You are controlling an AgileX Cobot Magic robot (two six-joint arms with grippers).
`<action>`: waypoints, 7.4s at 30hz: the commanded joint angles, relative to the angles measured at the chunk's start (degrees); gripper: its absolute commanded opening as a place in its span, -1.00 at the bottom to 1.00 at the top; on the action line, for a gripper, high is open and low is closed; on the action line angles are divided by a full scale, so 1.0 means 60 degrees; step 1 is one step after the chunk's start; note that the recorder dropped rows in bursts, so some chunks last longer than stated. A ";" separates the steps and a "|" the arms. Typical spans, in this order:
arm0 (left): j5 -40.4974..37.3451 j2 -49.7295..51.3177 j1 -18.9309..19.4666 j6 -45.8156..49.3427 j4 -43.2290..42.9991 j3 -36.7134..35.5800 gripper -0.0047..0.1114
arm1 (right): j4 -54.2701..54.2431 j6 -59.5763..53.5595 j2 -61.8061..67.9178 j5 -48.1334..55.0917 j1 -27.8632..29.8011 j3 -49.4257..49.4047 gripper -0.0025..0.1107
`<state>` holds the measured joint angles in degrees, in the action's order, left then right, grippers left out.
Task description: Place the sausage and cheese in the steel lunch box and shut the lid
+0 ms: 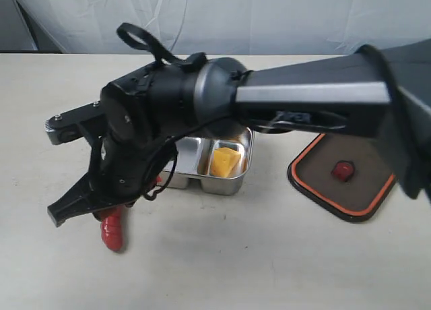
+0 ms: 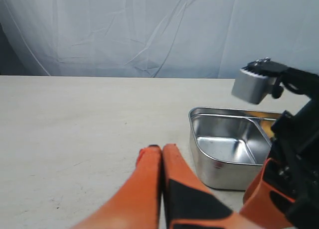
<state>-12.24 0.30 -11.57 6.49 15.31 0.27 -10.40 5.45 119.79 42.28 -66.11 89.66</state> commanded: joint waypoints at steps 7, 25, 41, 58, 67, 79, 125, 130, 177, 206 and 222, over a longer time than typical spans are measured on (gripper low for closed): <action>0.0044 -0.0049 0.0034 0.0008 0.0013 -0.0045 -0.92 | 0.0178 0.1014 0.1641 0.1069 -0.0170 0.1566 0.14; 0.0044 -0.0049 0.0034 0.0008 0.0013 -0.0045 -0.92 | 0.3308 0.1398 -0.0520 0.1624 0.0598 0.1579 -0.97; 0.0044 -0.0049 0.0034 0.0008 0.0013 -0.0045 -0.92 | 0.4211 0.0914 0.1188 0.1096 0.1615 0.1579 -0.97; 0.0044 -0.0049 0.0034 0.0008 0.0013 -0.0045 -0.92 | 0.3281 0.0786 0.0955 0.3337 0.1575 0.1929 0.60; 0.0044 -0.0049 0.0034 0.0008 0.0013 -0.0045 -0.92 | 0.3231 0.0475 -0.0978 0.4614 0.1575 0.1929 0.60; 0.0044 -0.0049 0.0034 0.0008 0.0013 -0.0045 -0.92 | 0.5230 0.0504 -0.2837 0.4614 0.1970 0.0440 0.60; 0.0044 -0.0049 0.0034 0.0008 0.0013 -0.0045 -0.92 | 0.4440 0.0518 -0.0693 -0.0823 0.4685 -0.4626 -0.96; 0.0044 -0.0049 0.0034 0.0008 0.0013 -0.0045 -0.92 | 0.4358 0.0539 -0.0974 0.0020 0.4685 -0.4626 -0.96; -0.0299 -0.0049 0.0017 -0.0413 0.7475 -0.0045 -0.92 | -0.0576 0.0524 -0.6411 -0.6158 -0.0990 -0.4626 -0.97; -0.1595 -0.0049 0.0015 1.2132 1.3359 0.0460 0.07 | -0.0785 0.0573 -0.4763 -0.7849 -0.2870 -0.3367 -0.97; -0.0097 -0.0049 0.0015 1.3945 1.1230 0.1972 -0.92 | -0.0264 0.0497 -0.5618 -0.4451 -0.2142 -0.3367 -0.64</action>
<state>-17.31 0.31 -11.57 90.54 84.55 9.45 -12.80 8.82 86.46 6.37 -81.27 70.17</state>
